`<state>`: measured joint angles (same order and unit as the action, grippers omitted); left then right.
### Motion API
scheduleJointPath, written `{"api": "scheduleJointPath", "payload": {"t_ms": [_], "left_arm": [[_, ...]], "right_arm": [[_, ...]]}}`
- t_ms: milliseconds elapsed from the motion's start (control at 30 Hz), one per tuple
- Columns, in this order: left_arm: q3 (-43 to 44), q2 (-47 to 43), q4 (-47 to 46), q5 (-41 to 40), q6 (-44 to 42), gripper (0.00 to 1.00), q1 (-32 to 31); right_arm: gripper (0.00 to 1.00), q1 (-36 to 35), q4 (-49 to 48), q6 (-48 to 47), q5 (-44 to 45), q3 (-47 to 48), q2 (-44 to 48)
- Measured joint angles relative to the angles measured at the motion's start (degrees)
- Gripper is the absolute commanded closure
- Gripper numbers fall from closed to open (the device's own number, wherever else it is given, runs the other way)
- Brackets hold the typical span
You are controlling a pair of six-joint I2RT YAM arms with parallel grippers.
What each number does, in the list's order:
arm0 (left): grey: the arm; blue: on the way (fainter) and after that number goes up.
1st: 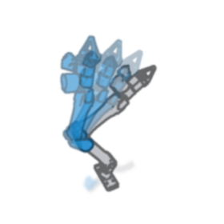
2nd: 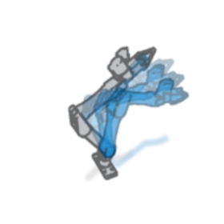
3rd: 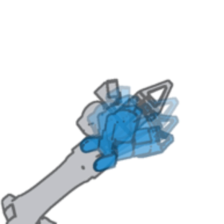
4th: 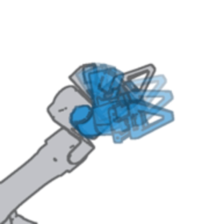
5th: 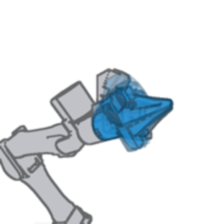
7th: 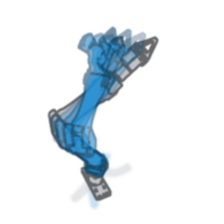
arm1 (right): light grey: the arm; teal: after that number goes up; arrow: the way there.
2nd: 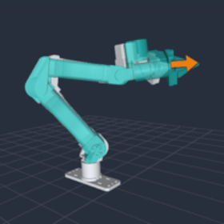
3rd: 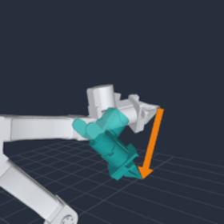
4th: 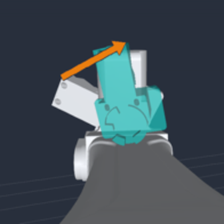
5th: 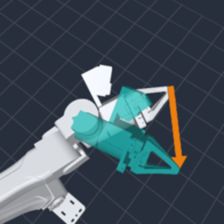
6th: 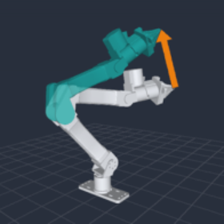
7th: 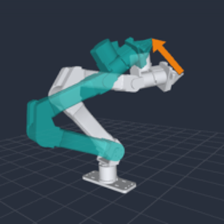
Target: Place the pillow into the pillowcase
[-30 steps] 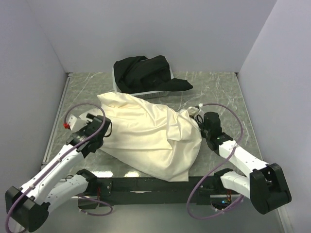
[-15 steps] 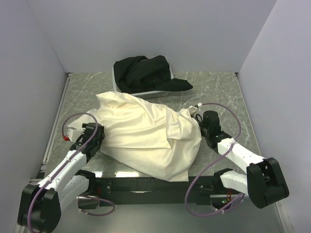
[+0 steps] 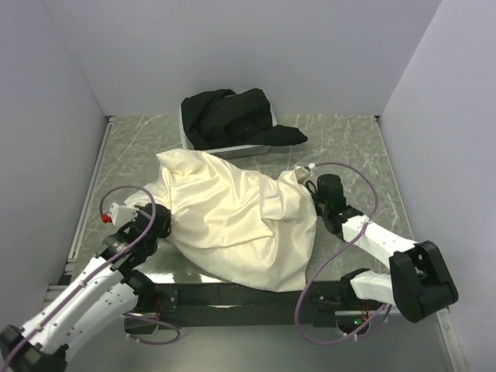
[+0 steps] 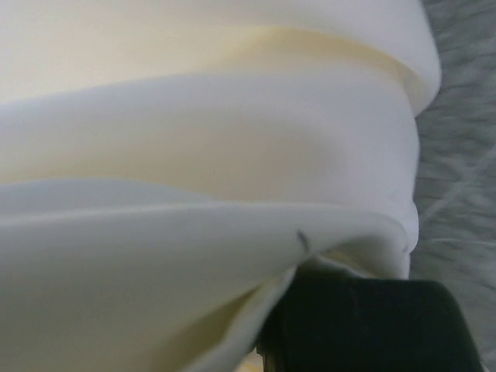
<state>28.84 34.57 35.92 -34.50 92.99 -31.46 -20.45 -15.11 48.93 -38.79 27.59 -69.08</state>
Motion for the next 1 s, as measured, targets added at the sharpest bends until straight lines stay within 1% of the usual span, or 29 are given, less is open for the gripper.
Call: {"api": "scheduleJointPath", "payload": {"t_ms": [67,100,133,200,233,300,333,400,433,467,500,567,600,667,700,767,800,867,900,967,1000], "left_arm": [[5.7,1.5,6.8,-3.5,3.8,0.99,-6.3],[8.3,2.4,9.9,-5.1,6.0,0.97,-8.8],[10.8,3.6,13.1,-6.8,8.1,0.78,-11.1],[14.2,6.1,18.5,-9.5,12.3,0.69,-13.5],[15.1,6.9,20.1,-10.1,13.4,0.56,-14.0],[16.5,7.9,21.5,-10.3,15.4,0.39,-14.8],[17.2,8.2,22.2,-10.5,16.3,0.29,-15.1],[18.6,8.2,24.0,-11.2,17.2,0.25,-15.3],[19.4,8.0,24.9,-12.1,17.6,0.22,-15.3],[20.2,7.6,25.5,-13.2,17.7,0.21,-15.3],[20.9,7.4,25.8,-14.1,17.6,0.21,-15.3],[22.3,7.1,26.1,-17.0,17.6,0.21,-15.2],[22.8,7.2,25.9,-18.1,17.2,0.19,-14.6],[23.3,8.2,23.5,-19.3,13.2,0.16,-11.5],[23.3,8.9,21.0,-18.6,10.4,0.15,-8.6],[23.2,11.3,14.6,-15.5,2.8,0.14,-0.2],[22.9,12.6,11.0,-12.7,-0.9,0.15,4.5],[21.5,15.2,4.8,-7.4,-6.5,0.16,11.0],[20.6,16.5,2.4,-5.0,-8.8,0.15,13.1],[18.4,19.3,-2.2,0.4,-13.1,0.12,15.1],[17.4,20.4,-3.7,2.5,-14.6,0.07,15.3]], "right_arm": [[1.0,-2.7,3.2,-0.9,1.7,2.4,-0.1],[1.0,-4.2,4.7,-1.3,2.4,4.0,-0.3],[1.0,-5.4,5.6,-1.6,2.9,5.4,-0.9],[1.0,-6.7,5.8,-1.9,3.2,7.4,-2.7],[1.0,-6.8,5.8,-2.0,3.5,7.8,-3.5],[1.0,-6.4,6.1,-2.5,4.0,8.1,-5.4],[1.0,-6.1,6.2,-2.6,4.0,8.1,-6.1],[0.99,-5.2,6.1,-3.1,3.2,8.1,-7.7],[0.96,-4.5,6.1,-3.4,2.9,8.2,-8.6],[0.93,-3.8,6.7,-4.0,2.7,8.7,-9.7],[0.79,-3.2,7.3,-4.6,2.7,9.4,-11.0],[0.58,-2.7,8.4,-5.5,3.1,10.9,-12.9],[0.42,-2.5,9.0,-5.9,3.7,11.3,-13.0],[0.32,-2.4,10.6,-6.8,5.2,11.9,-12.6],[0.26,-2.2,11.5,-7.5,6.2,12.2,-12.2],[0.21,-1.8,13.5,-8.3,8.2,12.7,-11.0],[0.18,-1.4,14.5,-8.8,9.5,12.8,-10.1],[0.17,0.4,16.8,-9.3,11.4,12.8,-7.5],[0.17,1.4,17.3,-9.4,11.6,12.7,-6.3],[0.17,3.6,17.6,-9.7,11.7,12.4,-3.6],[0.16,4.5,17.9,-9.9,11.9,12.4,-2.3]]}}
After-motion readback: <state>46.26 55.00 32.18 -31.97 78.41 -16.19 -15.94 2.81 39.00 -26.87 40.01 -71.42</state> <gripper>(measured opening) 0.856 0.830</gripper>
